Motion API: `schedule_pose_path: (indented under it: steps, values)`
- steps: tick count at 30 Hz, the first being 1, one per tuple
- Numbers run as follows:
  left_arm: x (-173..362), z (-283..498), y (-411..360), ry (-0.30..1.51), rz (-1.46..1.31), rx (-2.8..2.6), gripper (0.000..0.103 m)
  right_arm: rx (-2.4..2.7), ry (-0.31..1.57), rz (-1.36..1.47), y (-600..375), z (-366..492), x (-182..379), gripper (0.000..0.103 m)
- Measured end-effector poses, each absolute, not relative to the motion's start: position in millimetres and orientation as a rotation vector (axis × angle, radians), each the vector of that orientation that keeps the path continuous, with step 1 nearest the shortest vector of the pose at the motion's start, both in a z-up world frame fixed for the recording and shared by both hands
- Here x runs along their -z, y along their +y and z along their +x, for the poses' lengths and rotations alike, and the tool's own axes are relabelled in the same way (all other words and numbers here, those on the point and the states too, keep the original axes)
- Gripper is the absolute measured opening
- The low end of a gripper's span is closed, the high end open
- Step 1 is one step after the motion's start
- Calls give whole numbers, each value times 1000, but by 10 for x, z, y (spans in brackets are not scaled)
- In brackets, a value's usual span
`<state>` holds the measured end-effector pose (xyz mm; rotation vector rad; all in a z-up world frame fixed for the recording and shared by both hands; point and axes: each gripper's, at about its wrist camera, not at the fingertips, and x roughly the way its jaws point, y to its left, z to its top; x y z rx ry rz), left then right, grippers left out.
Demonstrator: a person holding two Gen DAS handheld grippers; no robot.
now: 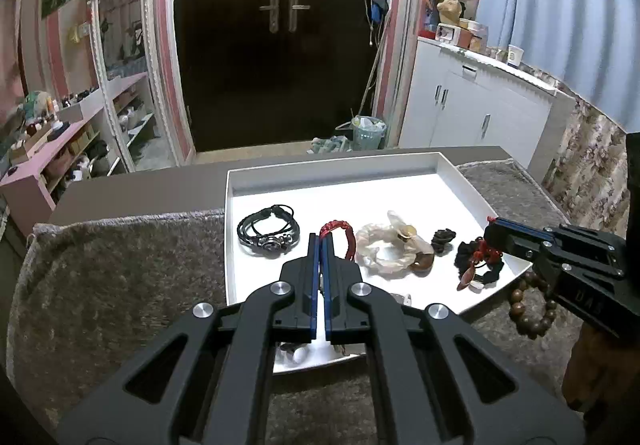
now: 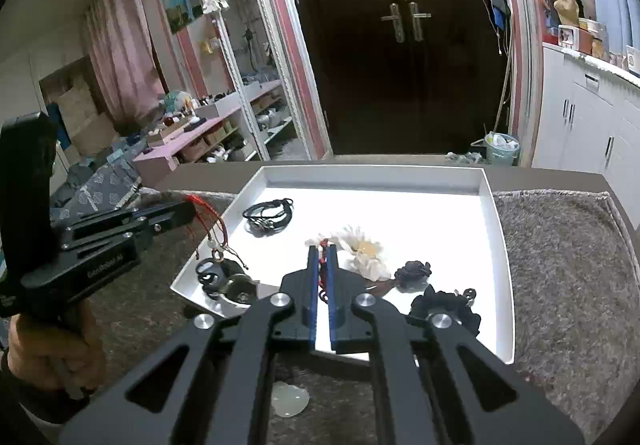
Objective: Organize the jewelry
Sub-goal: 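Carry the red string bracelet and pendant with both tools into the tray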
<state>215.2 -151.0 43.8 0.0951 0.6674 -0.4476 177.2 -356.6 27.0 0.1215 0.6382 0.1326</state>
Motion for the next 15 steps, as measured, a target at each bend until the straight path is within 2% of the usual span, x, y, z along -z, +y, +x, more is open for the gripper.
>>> schedule_pose_path:
  steps: [15]
  values:
    - [4,2456,-1544,724,39,426,0,-27,708,68,-3606,1987,146,3]
